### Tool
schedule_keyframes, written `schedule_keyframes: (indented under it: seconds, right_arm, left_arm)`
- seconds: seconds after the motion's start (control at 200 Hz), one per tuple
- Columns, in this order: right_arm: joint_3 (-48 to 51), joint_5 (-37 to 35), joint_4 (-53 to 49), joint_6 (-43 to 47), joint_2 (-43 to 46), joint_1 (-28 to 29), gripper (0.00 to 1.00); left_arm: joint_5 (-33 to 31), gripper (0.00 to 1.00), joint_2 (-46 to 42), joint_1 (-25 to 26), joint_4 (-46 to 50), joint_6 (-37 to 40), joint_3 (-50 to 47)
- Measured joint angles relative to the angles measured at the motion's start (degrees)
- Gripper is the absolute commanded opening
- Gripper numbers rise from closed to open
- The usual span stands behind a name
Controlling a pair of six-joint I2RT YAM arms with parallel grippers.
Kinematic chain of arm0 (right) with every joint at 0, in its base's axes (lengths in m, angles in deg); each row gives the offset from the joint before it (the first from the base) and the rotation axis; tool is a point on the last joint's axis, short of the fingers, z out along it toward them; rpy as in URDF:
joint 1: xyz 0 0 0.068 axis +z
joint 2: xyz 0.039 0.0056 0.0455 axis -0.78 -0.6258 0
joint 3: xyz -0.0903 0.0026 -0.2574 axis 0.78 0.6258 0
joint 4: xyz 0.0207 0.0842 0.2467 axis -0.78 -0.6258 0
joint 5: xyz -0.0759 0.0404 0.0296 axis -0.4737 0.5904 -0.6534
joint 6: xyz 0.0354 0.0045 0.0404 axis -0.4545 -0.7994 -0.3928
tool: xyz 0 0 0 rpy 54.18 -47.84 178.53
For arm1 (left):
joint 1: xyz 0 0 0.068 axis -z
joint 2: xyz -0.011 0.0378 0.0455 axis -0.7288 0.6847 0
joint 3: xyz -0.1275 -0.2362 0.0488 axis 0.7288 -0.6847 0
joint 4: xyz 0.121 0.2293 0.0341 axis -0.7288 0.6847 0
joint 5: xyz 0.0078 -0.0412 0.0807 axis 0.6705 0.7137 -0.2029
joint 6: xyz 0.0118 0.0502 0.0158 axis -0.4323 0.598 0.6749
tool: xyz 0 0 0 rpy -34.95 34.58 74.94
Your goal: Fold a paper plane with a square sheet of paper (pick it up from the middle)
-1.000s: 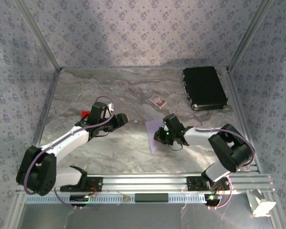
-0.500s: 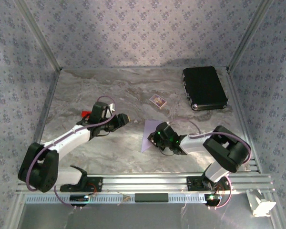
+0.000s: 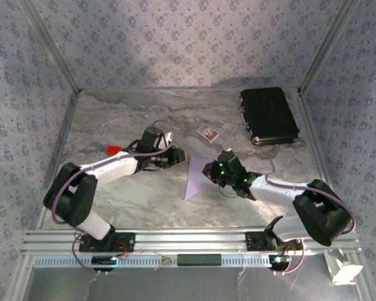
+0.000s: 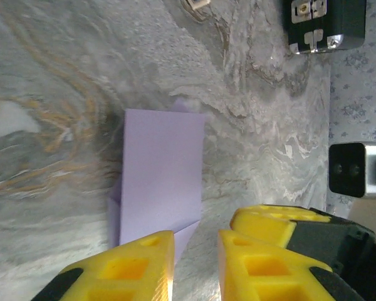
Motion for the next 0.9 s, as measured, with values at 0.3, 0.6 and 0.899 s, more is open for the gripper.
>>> schedule_keyframes:
  seconds: [0.3, 0.6, 0.899]
  right_arm:
    - [4.26, 0.13, -3.19, 2.29, 5.09, -2.25, 0.14]
    - [5.14, 1.62, -3.48, 2.73, 5.70, -3.02, 0.17]
    - [5.25, 5.14, -3.21, 4.74, 4.37, -5.27, 0.22]
  left_arm:
    - [1.81, 0.16, 12.02, 3.23, -0.44, -0.02, 9.33]
    - [2.08, 0.12, 17.94, 4.02, -0.42, -1.14, 10.38]
    - [1.79, 0.07, 18.64, 4.00, -0.57, -1.55, 9.01]
